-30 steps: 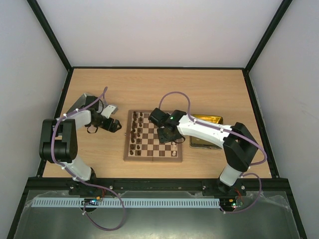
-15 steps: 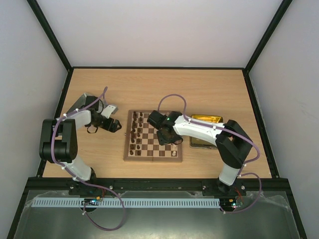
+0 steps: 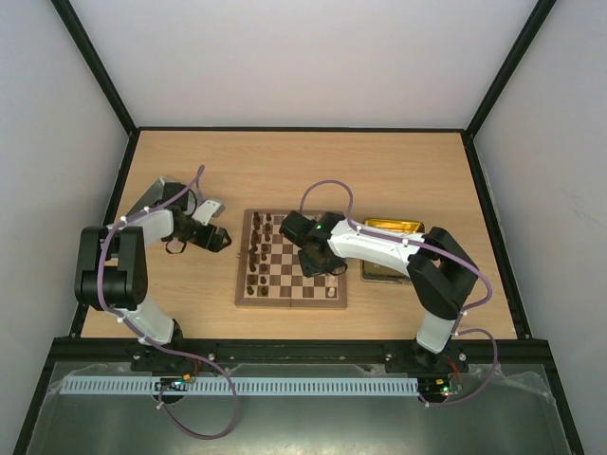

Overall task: Set up the chess pieces on the board
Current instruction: Place the chess piece on the chessboard.

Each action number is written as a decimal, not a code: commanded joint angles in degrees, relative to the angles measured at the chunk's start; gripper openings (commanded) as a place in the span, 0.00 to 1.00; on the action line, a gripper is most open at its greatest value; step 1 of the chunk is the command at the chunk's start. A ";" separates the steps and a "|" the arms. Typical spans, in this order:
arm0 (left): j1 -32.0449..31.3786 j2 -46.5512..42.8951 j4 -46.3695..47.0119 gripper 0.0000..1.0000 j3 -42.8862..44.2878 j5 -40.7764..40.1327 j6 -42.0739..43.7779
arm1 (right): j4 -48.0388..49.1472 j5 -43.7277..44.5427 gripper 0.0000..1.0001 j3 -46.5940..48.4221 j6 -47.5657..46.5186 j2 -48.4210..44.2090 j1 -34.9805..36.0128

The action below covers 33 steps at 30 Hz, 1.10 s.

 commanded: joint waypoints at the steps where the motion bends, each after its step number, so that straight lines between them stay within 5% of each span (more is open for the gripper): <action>1: 0.02 0.99 -2.17 0.87 -0.83 -0.34 -0.03 | -0.23 0.91 0.06 -0.01 -0.65 0.97 0.32; 33: 0.02 1.17 -2.18 0.87 -0.77 -0.18 0.00 | -3.75 2.69 0.20 2.66 -0.79 -0.07 0.24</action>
